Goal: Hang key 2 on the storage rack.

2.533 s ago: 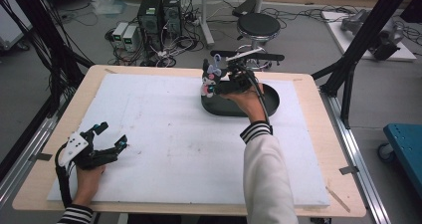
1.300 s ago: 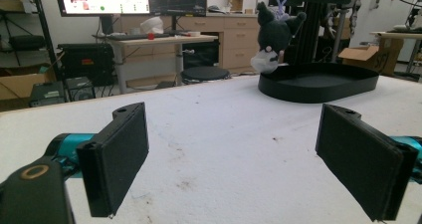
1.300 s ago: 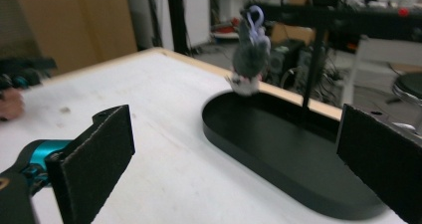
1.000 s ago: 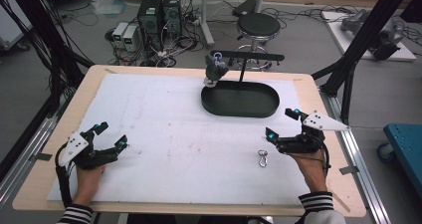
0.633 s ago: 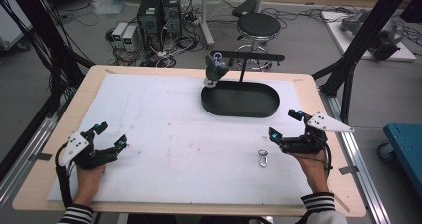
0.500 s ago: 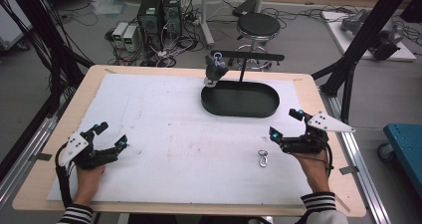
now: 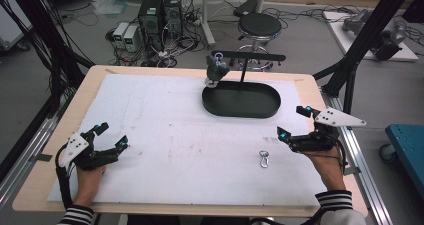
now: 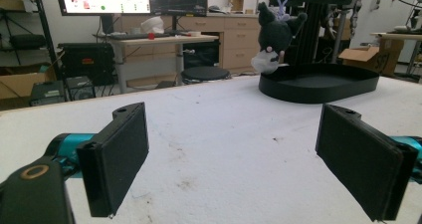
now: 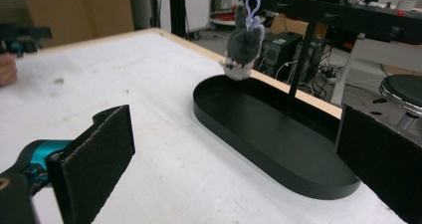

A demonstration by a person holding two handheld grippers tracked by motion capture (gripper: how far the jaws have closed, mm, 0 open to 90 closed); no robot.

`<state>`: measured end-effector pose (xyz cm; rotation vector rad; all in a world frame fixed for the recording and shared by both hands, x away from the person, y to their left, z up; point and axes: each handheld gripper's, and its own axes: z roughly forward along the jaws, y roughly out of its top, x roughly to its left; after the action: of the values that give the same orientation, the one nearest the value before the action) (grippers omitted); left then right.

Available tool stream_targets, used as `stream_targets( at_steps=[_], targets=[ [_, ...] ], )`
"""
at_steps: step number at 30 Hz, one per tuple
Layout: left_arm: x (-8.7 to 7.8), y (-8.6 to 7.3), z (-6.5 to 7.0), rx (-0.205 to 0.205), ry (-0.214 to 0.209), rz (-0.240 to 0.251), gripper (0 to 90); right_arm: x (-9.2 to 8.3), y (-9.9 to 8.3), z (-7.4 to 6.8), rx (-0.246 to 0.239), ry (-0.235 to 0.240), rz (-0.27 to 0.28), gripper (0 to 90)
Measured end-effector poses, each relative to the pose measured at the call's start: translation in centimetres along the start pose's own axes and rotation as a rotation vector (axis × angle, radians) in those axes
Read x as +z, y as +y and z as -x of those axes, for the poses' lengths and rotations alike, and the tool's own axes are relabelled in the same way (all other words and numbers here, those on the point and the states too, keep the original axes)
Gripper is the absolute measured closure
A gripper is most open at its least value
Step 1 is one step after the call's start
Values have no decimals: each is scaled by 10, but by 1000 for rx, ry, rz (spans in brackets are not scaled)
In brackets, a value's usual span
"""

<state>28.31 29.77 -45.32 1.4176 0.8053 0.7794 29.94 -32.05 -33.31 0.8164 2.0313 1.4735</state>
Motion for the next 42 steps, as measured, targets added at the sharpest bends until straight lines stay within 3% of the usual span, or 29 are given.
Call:
stream_targets(
  at_steps=[8, 18, 21, 42],
  targets=[
    [0, 0, 0, -1, 0, -2, 137, 8, 2, -1, -43, 64, -85, 14],
    [0, 0, 0, 0, 0, -2, 137, 23, -2, -3, -101, 149, -236, 15],
    [0, 0, 0, -1, 0, 1, 137, 26, -3, -2, -96, 177, -265, 15],
    [0, 0, 0, -1, 1, 0, 137, 55, -24, -3, -168, 251, -520, 20]
  ],
)
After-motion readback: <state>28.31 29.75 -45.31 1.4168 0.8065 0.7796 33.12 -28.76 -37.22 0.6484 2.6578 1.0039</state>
